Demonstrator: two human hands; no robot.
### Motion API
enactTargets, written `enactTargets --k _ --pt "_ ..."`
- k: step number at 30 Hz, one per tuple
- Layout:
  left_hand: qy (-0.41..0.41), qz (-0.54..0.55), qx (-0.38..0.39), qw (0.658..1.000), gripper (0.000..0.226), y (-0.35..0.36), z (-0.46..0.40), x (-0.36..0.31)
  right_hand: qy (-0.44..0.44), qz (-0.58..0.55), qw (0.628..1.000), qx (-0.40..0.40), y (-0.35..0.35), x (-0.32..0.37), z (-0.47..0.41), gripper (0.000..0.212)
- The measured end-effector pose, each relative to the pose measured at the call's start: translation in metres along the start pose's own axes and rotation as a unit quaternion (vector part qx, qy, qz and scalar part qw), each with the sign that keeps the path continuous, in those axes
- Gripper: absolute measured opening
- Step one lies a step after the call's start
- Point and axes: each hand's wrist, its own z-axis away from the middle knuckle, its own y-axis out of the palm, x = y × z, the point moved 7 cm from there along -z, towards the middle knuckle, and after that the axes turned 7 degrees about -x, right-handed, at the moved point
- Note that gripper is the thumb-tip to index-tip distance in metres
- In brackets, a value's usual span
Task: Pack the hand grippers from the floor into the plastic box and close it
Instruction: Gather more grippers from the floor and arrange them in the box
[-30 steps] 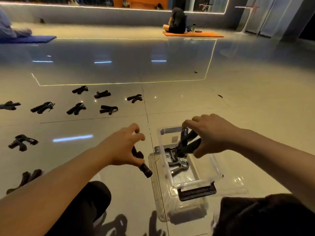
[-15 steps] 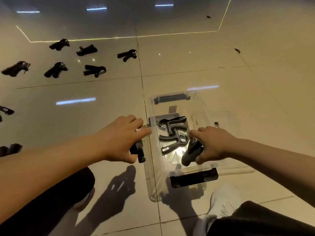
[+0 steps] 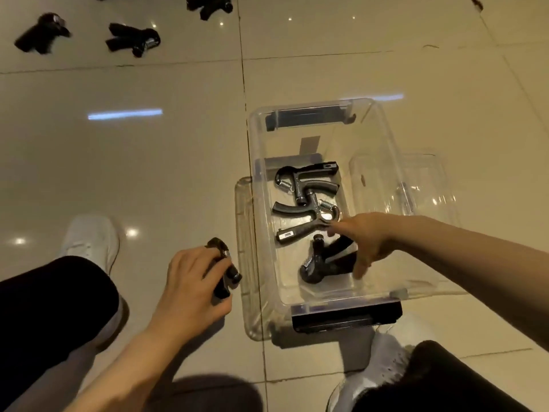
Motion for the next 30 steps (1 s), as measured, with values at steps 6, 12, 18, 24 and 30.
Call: enactTargets --k 6,12,18,24,30 --pt "-0.177 -0.011 0.032 0.984 0.06 0.025 0.041 0.023 -0.013 0.234 0.972 -0.012 0.028 -0.005 -0.019 0.089" --pt "-0.27 0.003 0.089 0.959 0.071 0.046 0.044 0.034 -0.022 0.231 0.972 -0.024 0.039 -0.005 -0.033 0.095" --pt "-0.392 0.147 -0.049 0.907 0.058 0.007 -0.002 0.003 -0.026 0.211 0.976 -0.05 0.046 -0.007 -0.043 0.063" --pt "-0.278 0.183 -0.078 0.94 0.046 -0.011 -0.074 -0.071 -0.006 0.166 0.983 -0.082 0.044 -0.015 -0.051 0.041" --pt "-0.212 0.007 -0.051 0.976 0.056 0.007 -0.074 -0.081 -0.012 0.176 0.979 -0.104 0.042 -0.01 -0.052 0.038"
